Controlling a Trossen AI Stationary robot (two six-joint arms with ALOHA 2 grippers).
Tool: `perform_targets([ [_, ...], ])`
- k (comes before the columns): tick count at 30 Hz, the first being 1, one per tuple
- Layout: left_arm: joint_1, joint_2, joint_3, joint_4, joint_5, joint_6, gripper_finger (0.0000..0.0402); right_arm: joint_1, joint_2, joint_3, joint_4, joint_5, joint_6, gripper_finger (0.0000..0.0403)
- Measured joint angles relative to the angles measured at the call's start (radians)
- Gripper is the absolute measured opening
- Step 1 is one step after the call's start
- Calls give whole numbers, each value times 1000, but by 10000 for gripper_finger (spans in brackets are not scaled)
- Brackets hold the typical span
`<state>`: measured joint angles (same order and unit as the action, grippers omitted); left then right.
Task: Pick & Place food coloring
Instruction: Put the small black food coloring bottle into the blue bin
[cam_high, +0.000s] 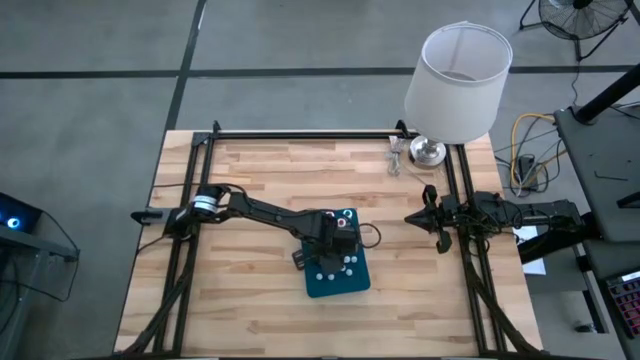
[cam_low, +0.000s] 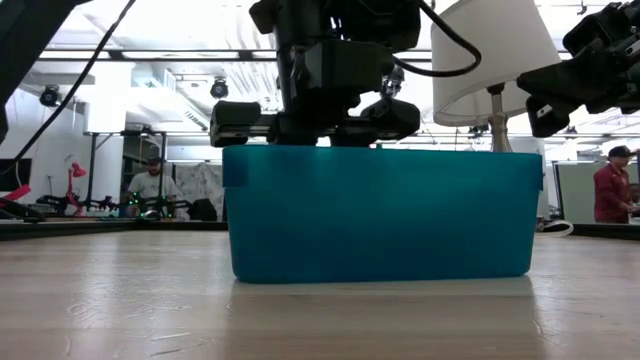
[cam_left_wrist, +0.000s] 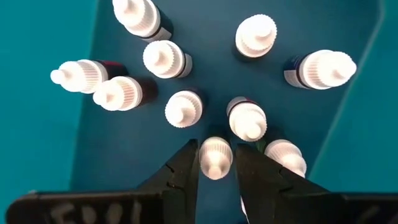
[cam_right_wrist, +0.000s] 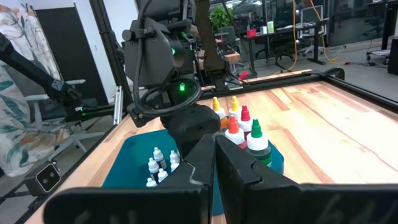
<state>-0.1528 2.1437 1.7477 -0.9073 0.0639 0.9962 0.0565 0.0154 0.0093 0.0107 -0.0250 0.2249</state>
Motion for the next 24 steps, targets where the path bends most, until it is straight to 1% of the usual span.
perform_targets([
  [8,0,0,-1,2,-5,-4,78,0,0,0,0,0,0,9],
  [24,0,-20,3,-10,-14,-80,79,0,0,0,0,0,0,9],
])
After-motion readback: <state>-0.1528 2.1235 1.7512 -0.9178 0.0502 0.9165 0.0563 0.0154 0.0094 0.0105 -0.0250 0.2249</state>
